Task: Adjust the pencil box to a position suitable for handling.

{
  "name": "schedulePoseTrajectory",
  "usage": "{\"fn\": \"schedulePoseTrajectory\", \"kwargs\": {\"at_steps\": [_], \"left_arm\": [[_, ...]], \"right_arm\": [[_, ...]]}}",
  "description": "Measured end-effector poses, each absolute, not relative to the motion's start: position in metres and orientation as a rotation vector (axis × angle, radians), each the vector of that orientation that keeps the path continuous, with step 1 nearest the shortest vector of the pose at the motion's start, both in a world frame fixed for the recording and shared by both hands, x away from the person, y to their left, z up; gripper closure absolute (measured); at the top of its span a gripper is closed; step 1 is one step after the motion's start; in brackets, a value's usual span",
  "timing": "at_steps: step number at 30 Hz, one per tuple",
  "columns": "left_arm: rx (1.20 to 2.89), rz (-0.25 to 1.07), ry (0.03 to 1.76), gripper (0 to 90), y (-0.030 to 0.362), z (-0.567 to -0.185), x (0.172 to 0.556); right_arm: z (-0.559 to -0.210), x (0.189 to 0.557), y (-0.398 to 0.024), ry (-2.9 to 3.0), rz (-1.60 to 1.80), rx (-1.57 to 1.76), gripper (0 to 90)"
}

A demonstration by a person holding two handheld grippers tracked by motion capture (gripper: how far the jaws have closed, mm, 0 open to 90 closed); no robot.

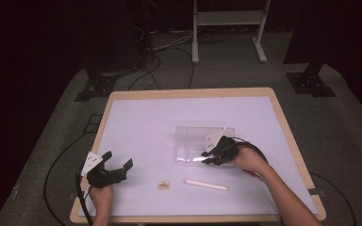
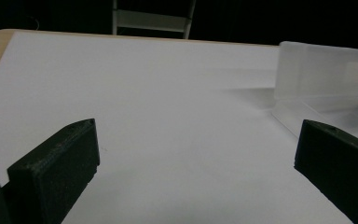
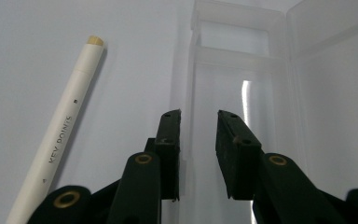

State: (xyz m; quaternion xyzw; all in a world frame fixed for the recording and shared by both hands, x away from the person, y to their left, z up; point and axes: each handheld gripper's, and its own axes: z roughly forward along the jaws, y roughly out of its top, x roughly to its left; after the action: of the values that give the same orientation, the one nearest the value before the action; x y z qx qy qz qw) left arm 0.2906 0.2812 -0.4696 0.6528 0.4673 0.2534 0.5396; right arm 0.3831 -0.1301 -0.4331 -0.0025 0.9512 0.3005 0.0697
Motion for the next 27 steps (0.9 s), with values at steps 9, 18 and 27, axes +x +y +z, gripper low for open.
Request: {"fn": "schedulePoseTrajectory", "kwargs": {"at_steps": [9, 18, 27], "left_arm": [[1.552, 0.601, 1.110, 0.0, 0.282, -0.470, 0.291], [1.554, 0.604, 1.110, 0.0, 0.281, -0.470, 0.291], [1.558, 0.606, 1.112, 0.0, 0.280, -0.470, 0.291]], "right_arm": [[-0.430, 0.381, -0.134, 2.862, 0.940, 0.023, 66.0], [-0.427, 0.375, -0.150, 2.860, 0.976, 0.117, 61.1], [-0.424, 0.369, -0.170, 2.840, 1.000, 0.219, 55.0]]}}
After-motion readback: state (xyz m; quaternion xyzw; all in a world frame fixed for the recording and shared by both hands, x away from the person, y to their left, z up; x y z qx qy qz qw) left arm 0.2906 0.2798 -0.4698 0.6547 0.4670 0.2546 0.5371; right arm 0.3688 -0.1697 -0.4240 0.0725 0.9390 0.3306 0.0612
